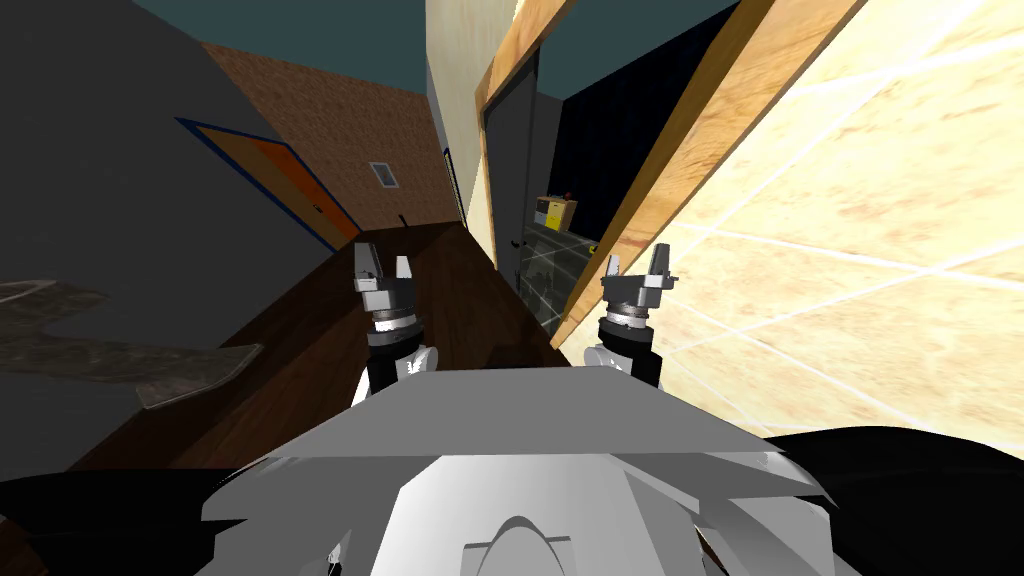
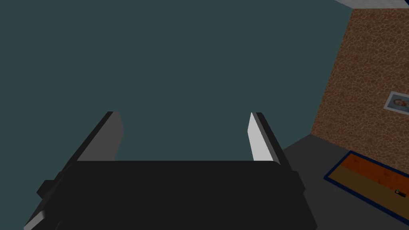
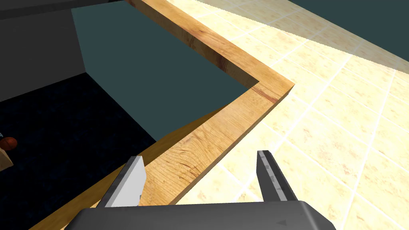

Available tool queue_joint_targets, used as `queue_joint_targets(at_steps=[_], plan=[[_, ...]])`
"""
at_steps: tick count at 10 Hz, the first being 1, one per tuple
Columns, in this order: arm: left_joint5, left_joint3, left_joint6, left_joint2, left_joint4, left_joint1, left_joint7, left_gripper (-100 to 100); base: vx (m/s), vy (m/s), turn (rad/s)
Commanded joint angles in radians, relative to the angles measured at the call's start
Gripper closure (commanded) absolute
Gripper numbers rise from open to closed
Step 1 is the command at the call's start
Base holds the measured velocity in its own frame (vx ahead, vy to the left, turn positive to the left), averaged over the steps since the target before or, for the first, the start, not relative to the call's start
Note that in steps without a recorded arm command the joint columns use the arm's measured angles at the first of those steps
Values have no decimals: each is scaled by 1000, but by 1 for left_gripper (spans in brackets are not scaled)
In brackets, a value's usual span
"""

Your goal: Push the door open

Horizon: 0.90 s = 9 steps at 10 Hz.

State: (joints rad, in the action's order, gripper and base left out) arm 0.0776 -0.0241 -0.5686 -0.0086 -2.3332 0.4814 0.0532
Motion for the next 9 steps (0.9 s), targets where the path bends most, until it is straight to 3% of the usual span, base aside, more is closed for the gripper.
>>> queue_joint_targets(at_steps=[1, 9], plan=[[-2, -1, -4, 14, 29, -11, 1, -100, 96, -11, -117], [-13, -7, -22, 59, 172, -64, 3, -100, 134, 63, -134]])
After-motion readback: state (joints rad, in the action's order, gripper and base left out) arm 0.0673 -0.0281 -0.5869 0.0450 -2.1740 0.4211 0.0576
